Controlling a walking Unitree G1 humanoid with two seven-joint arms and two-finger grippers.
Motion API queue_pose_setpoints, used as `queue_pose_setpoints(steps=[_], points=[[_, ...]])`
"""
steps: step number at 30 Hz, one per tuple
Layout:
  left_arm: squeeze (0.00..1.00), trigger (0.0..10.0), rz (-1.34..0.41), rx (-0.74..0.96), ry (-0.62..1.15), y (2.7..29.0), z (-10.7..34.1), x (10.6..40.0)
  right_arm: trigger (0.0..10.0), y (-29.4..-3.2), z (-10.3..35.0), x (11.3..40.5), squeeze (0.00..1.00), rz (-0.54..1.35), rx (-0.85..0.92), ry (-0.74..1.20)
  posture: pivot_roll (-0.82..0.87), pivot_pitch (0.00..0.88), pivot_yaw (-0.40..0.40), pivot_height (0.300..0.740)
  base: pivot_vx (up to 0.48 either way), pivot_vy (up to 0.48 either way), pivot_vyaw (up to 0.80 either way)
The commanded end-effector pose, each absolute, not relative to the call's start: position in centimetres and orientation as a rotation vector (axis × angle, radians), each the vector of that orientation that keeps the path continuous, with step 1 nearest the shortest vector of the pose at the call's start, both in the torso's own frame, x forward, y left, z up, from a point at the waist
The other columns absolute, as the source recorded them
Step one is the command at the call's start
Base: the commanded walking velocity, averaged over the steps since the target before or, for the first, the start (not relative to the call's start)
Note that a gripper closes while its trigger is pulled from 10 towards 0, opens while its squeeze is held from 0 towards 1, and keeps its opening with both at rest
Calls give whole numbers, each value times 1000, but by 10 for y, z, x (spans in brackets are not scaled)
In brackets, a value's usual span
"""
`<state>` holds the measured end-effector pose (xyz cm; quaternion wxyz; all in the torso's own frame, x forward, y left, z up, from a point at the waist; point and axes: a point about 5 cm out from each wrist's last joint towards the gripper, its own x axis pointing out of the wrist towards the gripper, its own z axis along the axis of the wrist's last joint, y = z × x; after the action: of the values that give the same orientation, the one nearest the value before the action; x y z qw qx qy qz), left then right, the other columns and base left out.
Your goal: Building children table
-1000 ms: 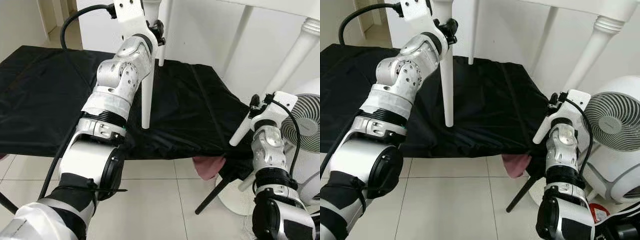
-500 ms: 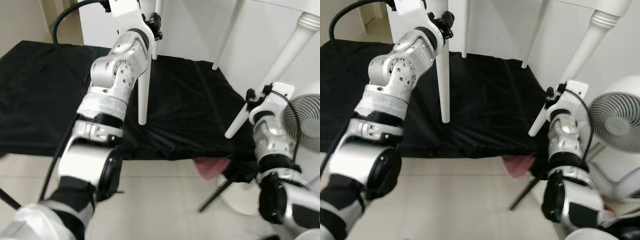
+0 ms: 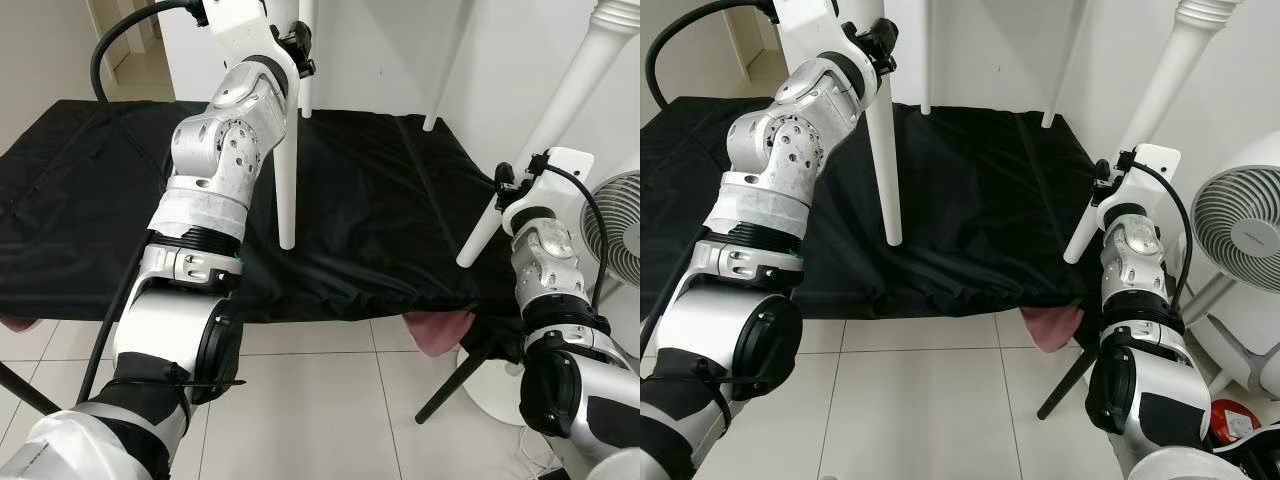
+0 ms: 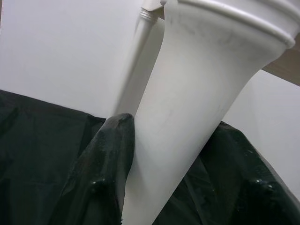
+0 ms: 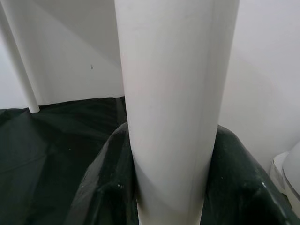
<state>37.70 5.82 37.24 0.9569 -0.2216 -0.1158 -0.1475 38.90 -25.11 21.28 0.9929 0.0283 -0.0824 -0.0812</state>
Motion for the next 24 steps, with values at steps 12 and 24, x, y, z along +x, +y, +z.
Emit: queue_pose_setpoints(steps=[12,24], points=[[0,0,-860,-713,-488,2,438,317,0,-170,157,393,0,198,51,79,34,0,-107,740,0,0,0],[0,0,-860,-713,-488,2,438,317,0,-170,157,393,0,198,51,79,34,0,-107,740,0,0,0]])
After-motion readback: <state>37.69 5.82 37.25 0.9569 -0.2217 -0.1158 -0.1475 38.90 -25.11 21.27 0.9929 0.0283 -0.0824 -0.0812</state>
